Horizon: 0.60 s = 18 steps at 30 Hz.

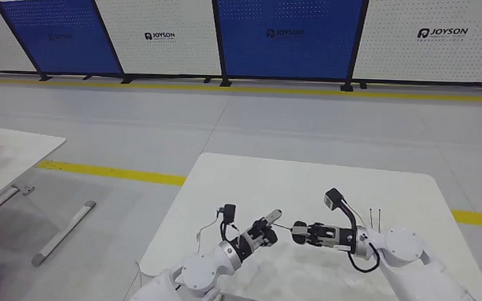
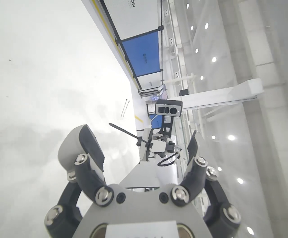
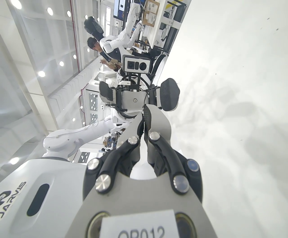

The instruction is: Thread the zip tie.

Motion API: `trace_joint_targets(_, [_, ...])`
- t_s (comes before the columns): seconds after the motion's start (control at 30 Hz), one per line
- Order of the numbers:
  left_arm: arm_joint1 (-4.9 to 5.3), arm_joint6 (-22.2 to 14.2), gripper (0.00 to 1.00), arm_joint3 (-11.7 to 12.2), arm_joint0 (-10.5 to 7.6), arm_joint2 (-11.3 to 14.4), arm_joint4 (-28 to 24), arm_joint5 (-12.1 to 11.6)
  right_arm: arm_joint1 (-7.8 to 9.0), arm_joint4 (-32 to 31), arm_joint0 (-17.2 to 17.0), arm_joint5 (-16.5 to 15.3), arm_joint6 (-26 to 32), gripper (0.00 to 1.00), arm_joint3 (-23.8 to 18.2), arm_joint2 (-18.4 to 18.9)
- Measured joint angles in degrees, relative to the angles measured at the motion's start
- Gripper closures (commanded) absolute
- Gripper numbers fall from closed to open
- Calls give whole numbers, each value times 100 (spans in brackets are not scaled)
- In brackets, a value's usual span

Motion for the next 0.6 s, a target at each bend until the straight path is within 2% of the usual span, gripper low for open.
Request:
trace_joint_targets(0.07, [-30,246,0,3,5,-6,-98,-13,-9,-25,1,29,-14,100,-9,-9])
trace_joint_targets(0.13, [-33,278,0,1,4,-3,-100,-3,-11,-32,3,33,-20,100,-9,-10])
trace_joint_targets(0.37, [-35,197,0,12,3,21,-28,-7,-11,-31,3,32,-20,100,-8,-9])
trace_joint_targets(0.47, [-46,24,0,51,12,50,127,-161,-11,-30,3,32,-20,100,-8,-9])
trace_joint_targets(0.57, [-57,-100,53,118,39,46,179,-361,-11,-30,3,32,-20,100,-8,-9])
trace_joint_targets(0.6, [-61,-128,58,132,43,38,161,-385,-11,-30,3,32,-20,100,-8,-9])
